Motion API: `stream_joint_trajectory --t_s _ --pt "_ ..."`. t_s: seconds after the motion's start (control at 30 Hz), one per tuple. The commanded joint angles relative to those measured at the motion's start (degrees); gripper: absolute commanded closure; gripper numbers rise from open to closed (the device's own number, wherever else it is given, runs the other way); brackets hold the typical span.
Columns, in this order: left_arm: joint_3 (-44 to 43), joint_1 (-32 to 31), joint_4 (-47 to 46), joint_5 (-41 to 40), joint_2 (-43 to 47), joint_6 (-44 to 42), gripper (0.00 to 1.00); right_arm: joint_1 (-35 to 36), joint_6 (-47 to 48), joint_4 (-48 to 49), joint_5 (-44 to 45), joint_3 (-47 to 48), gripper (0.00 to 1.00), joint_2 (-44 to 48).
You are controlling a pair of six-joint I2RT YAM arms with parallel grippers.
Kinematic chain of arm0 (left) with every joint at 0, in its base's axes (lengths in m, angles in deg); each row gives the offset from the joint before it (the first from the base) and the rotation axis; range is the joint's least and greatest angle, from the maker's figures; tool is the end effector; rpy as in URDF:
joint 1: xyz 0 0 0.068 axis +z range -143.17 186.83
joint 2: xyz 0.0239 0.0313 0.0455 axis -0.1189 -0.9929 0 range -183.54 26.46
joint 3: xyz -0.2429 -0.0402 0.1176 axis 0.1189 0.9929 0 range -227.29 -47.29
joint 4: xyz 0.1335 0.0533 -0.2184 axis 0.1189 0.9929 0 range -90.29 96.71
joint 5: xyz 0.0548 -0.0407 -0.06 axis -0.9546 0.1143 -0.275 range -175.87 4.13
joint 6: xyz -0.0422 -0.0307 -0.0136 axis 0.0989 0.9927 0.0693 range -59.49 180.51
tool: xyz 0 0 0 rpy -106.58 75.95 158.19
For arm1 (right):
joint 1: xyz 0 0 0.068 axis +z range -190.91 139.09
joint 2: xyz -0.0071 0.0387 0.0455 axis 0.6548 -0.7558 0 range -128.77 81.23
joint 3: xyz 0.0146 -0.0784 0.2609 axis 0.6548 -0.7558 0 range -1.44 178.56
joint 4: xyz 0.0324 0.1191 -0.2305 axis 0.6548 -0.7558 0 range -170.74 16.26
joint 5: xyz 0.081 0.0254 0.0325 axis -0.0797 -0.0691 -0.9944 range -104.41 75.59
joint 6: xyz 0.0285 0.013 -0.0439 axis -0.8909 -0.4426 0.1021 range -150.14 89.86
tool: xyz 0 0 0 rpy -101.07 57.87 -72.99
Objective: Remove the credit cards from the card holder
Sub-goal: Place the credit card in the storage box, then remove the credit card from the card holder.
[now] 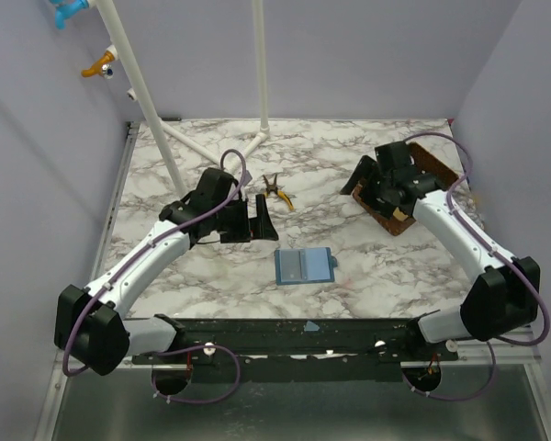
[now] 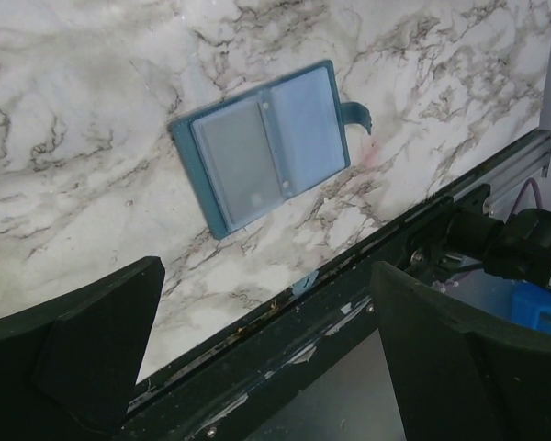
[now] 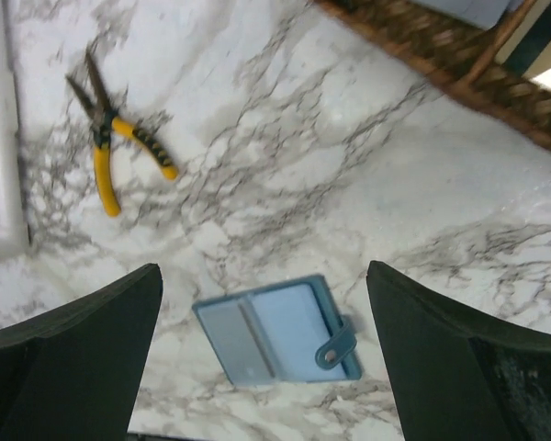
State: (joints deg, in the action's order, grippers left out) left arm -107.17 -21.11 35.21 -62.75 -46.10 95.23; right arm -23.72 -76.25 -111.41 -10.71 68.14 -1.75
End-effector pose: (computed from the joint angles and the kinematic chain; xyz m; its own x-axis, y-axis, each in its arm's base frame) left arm 0.2268 -0.1361 0.2906 -0.9183 -0.1059 -0.3814 0.1694 0.7658 -0.6204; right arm 0.2956 0.0891 0.2919 -0.6998 0.5364 -0.4717 0.3581 0.8348 0.4181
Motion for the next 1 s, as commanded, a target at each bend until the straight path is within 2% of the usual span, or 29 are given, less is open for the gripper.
stream_joint_trajectory --t_s 0.0,0.17,0.33,0.53,0.97 --pt "7.23 -2.48 -8.04 -2.67 3.84 4.32 0.02 6.30 1.44 4.36 0.41 -4.33 0.04 5.90" --pt "11.89 -3.17 -11.83 -3.57 5.60 5.34 0.01 13.38 -0.01 5.28 3.73 -8.18 0.04 9.06" --pt "14.44 -3.10 -12.16 -5.27 7.66 4.84 0.01 16.68 -0.06 6.32 5.45 -10.63 0.04 10.61" --pt "15.49 -2.09 -11.72 -7.23 7.96 4.22 0.02 22.14 0.23 5.59 8.33 -7.40 0.04 7.98" --pt "18.27 4.76 -10.53 -7.13 9.34 2.99 0.02 32.10 -1.36 6.05 9.67 -6.34 0.05 1.79"
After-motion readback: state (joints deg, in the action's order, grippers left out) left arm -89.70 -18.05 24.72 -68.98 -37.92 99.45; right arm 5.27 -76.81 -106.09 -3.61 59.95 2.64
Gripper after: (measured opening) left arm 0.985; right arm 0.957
